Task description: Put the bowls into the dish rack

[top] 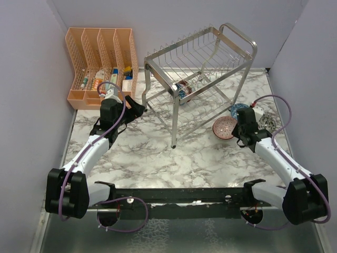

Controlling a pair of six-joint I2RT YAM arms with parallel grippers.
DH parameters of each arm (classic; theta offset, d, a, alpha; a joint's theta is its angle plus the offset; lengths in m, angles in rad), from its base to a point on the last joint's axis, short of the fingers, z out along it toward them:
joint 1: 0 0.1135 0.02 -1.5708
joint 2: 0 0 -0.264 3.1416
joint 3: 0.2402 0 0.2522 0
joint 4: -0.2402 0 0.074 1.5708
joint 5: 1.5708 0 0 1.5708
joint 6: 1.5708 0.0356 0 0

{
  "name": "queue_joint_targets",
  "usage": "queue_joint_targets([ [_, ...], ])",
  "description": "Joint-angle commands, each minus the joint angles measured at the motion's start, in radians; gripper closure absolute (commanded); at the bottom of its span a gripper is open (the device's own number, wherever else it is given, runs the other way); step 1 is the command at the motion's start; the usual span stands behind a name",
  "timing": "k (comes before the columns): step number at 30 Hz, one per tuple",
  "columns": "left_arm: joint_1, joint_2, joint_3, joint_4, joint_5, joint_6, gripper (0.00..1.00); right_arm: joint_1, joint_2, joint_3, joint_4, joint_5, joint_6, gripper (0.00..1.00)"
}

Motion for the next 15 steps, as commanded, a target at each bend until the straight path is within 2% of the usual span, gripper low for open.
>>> queue_joint_targets([
  [1, 0.000, 0.005, -0.012, 0.020, -0.003, 0.006, 0.22, -0.003, -0.094, 0.022, 0.018, 0.049, -0.057, 0.99],
  [7, 0.000, 0.010, -0.007, 0.021, -0.004, 0.006, 0.22, -0.003, -0.195, 0.031, 0.051, 0.018, -0.122, 0.99],
  [11, 0.000, 0.017, -0.005, 0.020, -0.007, 0.005, 0.22, -0.003, -0.253, -0.032, 0.187, -0.176, -0.156, 0.99],
  [15, 0.000, 0.017, 0.000, 0.013, -0.005, 0.007, 0.22, -0.003, -0.208, -0.036, 0.235, -0.326, -0.120, 0.99],
])
